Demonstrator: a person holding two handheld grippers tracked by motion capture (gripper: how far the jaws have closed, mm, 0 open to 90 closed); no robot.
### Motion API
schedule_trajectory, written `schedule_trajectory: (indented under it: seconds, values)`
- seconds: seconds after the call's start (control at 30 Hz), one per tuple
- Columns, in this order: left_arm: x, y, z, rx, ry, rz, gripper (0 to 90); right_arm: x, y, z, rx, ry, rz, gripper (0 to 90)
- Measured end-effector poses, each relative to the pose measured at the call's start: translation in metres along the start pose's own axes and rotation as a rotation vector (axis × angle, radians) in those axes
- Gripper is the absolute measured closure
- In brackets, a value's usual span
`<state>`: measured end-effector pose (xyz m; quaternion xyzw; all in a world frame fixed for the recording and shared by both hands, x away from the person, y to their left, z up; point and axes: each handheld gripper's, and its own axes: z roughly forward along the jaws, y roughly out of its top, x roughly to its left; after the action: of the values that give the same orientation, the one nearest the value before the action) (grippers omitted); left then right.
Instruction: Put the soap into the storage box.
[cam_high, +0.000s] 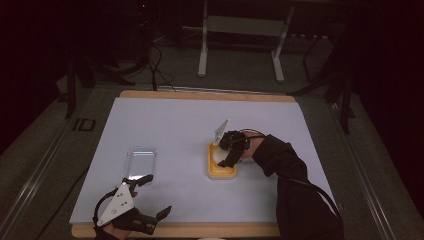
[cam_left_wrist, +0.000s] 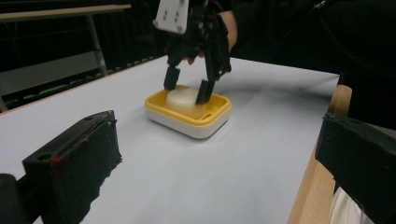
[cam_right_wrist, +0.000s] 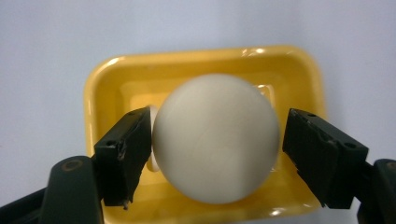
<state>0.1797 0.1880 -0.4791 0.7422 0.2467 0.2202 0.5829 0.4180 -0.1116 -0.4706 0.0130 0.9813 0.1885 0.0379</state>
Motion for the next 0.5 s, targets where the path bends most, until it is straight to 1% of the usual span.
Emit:
schedule_trajectory:
  seconds: [0.07, 0.17, 0.23, 0.3, 0.33, 0.37, 0.47, 0.5]
  values:
    - [0.0, 0.0, 0.0, -0.001, 0.001, -0.001, 0.0, 0.0, 0.0, -0.006, -0.021, -0.004, 0.013, 24.0]
    - [0.0, 0.0, 0.0, -0.002, 0.003, -0.001, 0.0, 0.001, 0.001, -0.013, -0.039, -0.022, 0.015, 24.1]
    - [0.0, 0.0, 0.0, 0.0, 0.002, -0.001, 0.0, 0.003, 0.0, -0.019, -0.046, -0.033, 0.026, 24.0]
    - [0.0, 0.0, 0.001, 0.001, 0.002, -0.001, 0.0, 0.003, 0.0, -0.025, -0.055, -0.034, 0.041, 24.1]
    - [0.0, 0.0, 0.001, 0.0, 0.003, -0.001, 0.0, 0.003, 0.0, -0.027, -0.06, -0.041, 0.043, 24.0]
    - [0.0, 0.0, 0.001, 0.001, 0.003, 0.0, 0.0, 0.003, 0.0, -0.03, -0.061, -0.041, 0.055, 24.1]
    - [0.001, 0.0, 0.0, -0.001, 0.005, -0.001, 0.0, 0.002, -0.001, -0.039, -0.076, -0.071, 0.086, 23.8]
    - [0.001, 0.0, 0.0, -0.001, 0.005, -0.001, 0.0, 0.002, -0.002, -0.042, -0.085, -0.089, 0.096, 21.3]
